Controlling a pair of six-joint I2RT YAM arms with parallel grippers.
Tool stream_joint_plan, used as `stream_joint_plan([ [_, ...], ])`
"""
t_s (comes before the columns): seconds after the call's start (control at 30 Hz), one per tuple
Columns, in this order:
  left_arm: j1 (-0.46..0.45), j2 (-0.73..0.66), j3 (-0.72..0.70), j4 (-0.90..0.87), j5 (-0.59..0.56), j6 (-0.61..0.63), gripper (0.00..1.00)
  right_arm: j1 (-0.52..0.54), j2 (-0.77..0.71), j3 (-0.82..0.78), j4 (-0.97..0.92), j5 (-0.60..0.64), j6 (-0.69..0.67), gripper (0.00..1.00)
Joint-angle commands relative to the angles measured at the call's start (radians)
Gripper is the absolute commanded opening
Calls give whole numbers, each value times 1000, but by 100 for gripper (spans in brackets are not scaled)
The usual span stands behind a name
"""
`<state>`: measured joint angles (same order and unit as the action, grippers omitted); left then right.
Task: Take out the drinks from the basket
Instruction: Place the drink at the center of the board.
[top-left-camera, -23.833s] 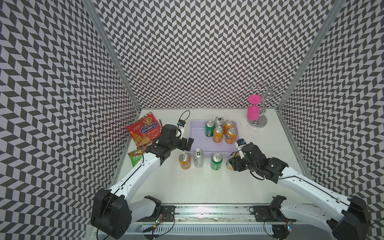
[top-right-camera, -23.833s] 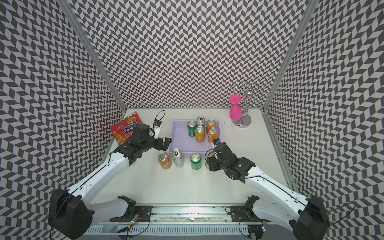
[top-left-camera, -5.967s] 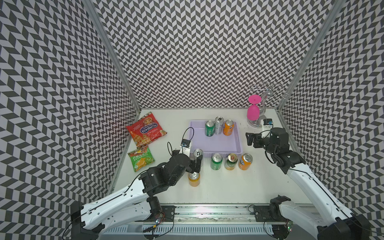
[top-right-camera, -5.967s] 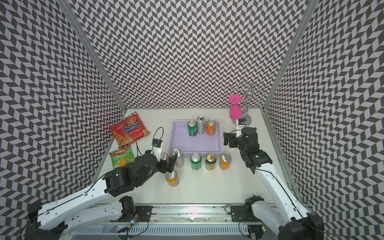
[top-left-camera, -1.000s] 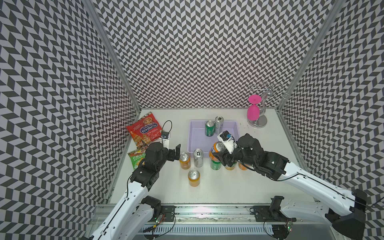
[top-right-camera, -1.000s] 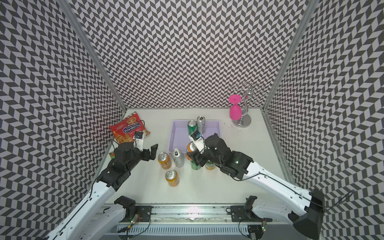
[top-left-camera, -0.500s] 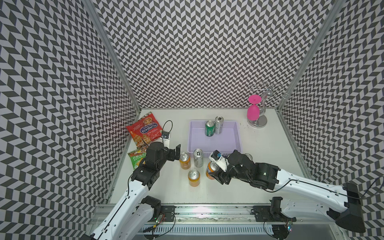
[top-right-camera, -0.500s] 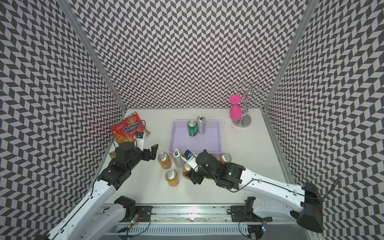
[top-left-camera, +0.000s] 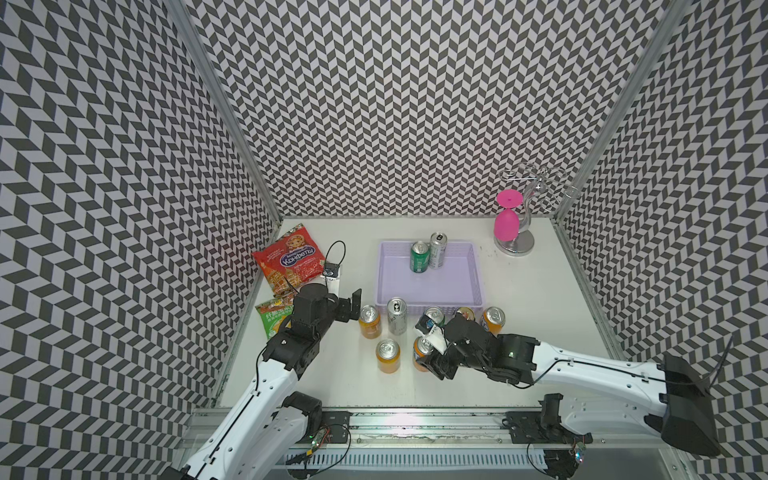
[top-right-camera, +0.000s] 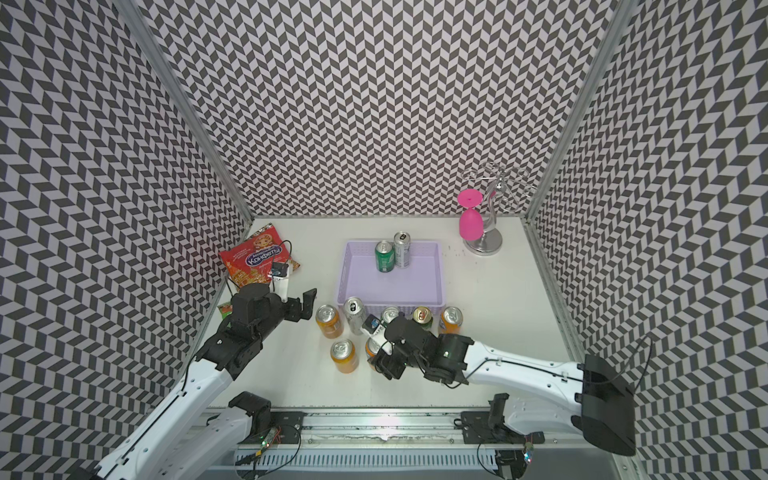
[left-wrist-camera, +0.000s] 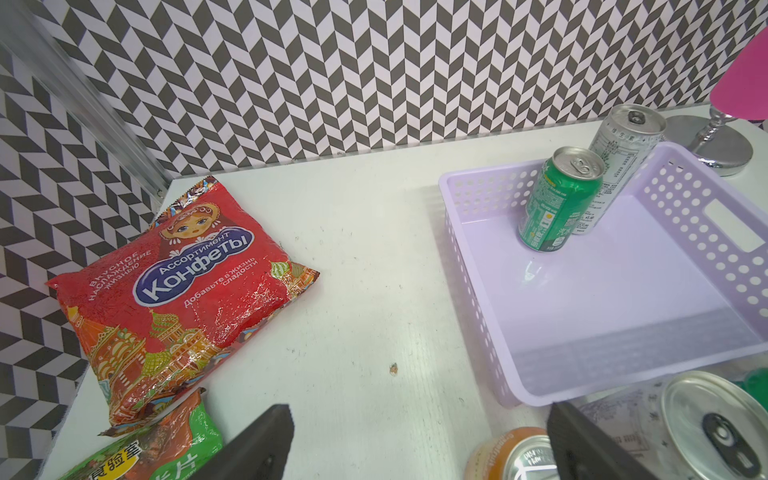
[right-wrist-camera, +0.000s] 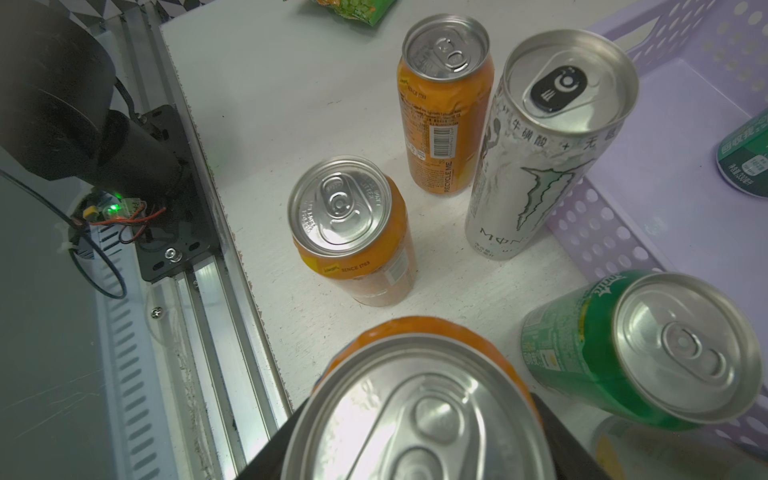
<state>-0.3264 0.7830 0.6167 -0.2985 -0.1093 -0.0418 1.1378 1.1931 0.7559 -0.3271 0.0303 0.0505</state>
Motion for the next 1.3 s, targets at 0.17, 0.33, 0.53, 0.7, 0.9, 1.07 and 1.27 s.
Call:
stream_joint_plan([
  [0.17,7,2,0,27,2,12,99,7,35,-14,189,14,-13,61],
  [0.33,9,2,0,28,2,12,99,9,51,-38,228,29,-9,61],
  [0.53,9,6,0,28,3,14,99,8,75,-53,254,22,-7,61],
  [0.7,10,6,0,29,5,14,99,9,91,-62,264,28,0,62],
  [0.9,10,6,0,29,6,14,99,8,108,-62,273,25,1,62],
  [1.07,11,6,0,28,8,13,99,8,110,-64,274,25,2,63],
  [1.27,12,5,-1,28,8,14,99,9,117,-68,277,26,3,64],
])
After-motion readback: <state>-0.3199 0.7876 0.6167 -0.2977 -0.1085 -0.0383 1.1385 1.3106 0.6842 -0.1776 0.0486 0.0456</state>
